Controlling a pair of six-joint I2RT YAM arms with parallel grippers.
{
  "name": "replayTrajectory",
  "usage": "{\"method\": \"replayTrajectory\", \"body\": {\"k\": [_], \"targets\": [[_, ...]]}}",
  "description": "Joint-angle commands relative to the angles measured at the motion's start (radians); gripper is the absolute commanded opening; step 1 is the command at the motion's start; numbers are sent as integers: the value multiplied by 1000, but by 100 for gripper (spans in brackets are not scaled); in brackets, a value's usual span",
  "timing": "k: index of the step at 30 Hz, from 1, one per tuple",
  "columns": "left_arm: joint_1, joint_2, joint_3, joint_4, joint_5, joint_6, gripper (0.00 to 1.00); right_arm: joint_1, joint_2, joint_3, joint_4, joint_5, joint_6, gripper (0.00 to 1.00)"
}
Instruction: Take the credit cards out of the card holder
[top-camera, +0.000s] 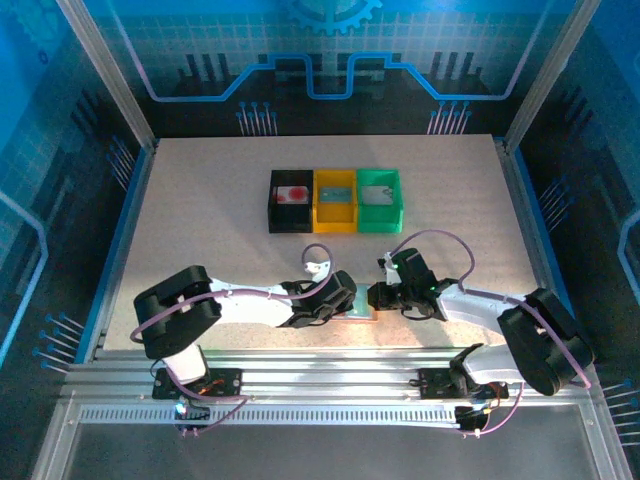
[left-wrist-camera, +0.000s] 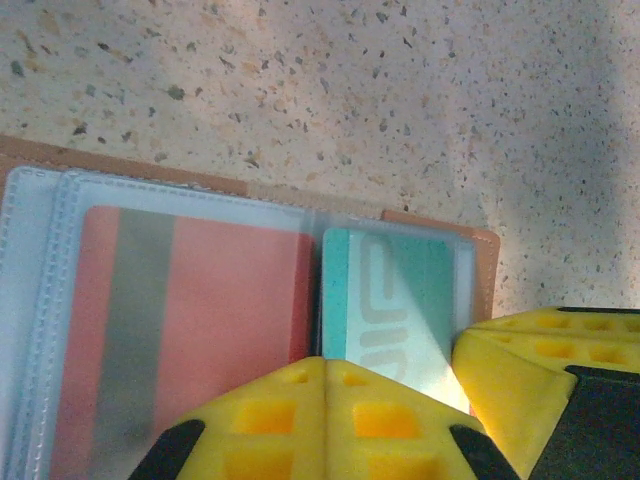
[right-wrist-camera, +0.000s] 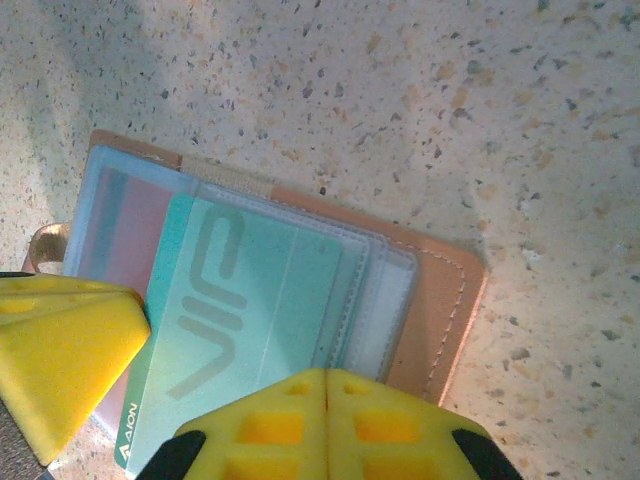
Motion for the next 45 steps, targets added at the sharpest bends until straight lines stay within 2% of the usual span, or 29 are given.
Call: {"method": "replayTrajectory", "body": {"k": [1, 31, 45], "targets": [[3, -33, -18, 15, -21, -18, 0, 14, 20, 4, -44, 0, -19, 6], [50, -133, -92, 13, -21, 8, 0, 14, 20, 8, -50, 5, -24, 6], [67, -176, -132, 74, 16, 38, 0, 19, 18, 7, -43, 2, -25, 5]]}}
